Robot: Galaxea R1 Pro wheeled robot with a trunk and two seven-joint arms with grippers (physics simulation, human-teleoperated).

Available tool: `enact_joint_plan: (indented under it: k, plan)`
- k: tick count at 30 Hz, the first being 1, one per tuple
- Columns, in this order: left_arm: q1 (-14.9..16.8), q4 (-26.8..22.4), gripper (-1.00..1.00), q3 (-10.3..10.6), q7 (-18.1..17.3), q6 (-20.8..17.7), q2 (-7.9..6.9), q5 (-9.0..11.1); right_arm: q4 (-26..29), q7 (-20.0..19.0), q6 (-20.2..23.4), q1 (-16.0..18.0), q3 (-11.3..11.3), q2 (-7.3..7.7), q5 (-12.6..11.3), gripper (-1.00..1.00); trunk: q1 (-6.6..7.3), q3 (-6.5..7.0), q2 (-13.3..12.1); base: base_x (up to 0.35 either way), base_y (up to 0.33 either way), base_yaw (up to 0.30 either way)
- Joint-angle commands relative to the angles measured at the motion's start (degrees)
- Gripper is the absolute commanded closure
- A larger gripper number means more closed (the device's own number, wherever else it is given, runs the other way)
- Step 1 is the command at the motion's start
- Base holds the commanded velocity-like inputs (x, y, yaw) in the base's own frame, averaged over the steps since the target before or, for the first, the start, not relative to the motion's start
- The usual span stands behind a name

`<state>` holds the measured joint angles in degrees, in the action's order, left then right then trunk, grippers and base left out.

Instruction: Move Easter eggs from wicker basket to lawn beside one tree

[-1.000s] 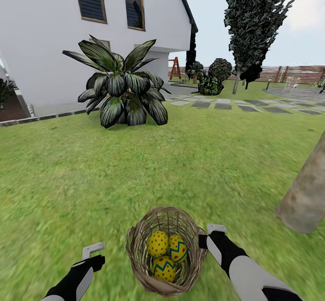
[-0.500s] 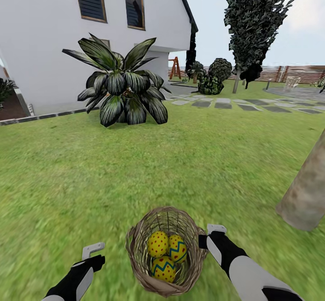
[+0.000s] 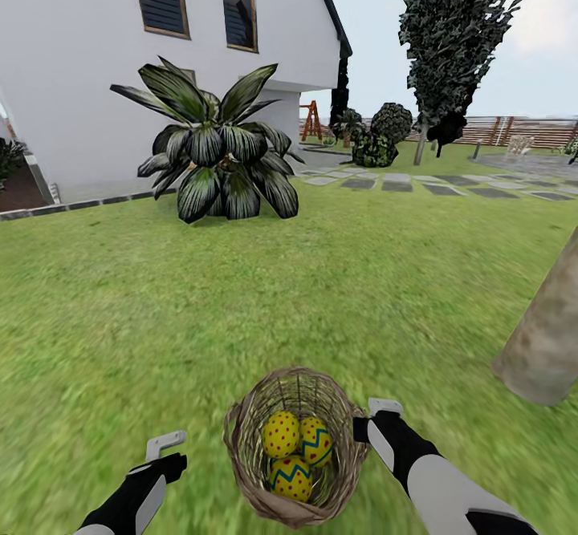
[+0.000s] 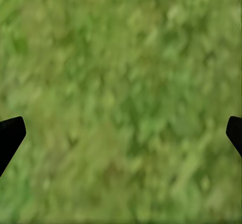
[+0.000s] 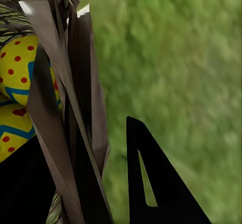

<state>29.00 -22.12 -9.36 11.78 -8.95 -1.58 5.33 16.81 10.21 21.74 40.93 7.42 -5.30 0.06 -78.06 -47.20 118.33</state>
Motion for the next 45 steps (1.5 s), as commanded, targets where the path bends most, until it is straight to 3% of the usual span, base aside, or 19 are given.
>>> enact_joint_plan:
  k: [1, 25, 26, 37, 45]
  plan:
    - [0.0, -0.1, -1.0, 0.0, 0.2, -0.3, 0.0, 0.6, 0.1, 0.2, 0.2, 0.0, 0.4, -0.06, -0.2, 1.0, -0.22, -0.24, 0.4, 0.0, 0.0, 0.0]
    - [0.0, -0.1, -1.0, 0.0, 0.2, -0.3, 0.0, 0.6, 0.1, 0.2, 0.2, 0.0, 0.4, -0.06, -0.2, 1.0, -5.05, -4.19, 9.3, 0.0, 0.0, 0.0]
    - [0.0, -0.1, -1.0, 0.0, 0.1, -0.3, 0.0, 0.6, 0.1, 0.2, 0.2, 0.0, 0.4, -0.06, -0.2, -1.0, -5.05, -4.19, 9.3, 0.0, 0.0, 0.0]
    - [0.0, -1.3, -1.0, 0.0, -0.3, -0.3, 0.0, 0.6, 0.1, 0.2, 0.2, 0.0, 0.4, -0.06, -0.2, -1.0, -5.05, -4.19, 9.3, 0.0, 0.0, 0.0]
    - [0.0, -1.4, -1.0, 0.0, -0.2, -0.4, 0.08, 0.5, 0.1, 0.2, 0.2, 0.0, 0.4, -0.06, -0.2, -1.0, -3.29, -2.75, 6.1, 0.0, 0.0, 0.0]
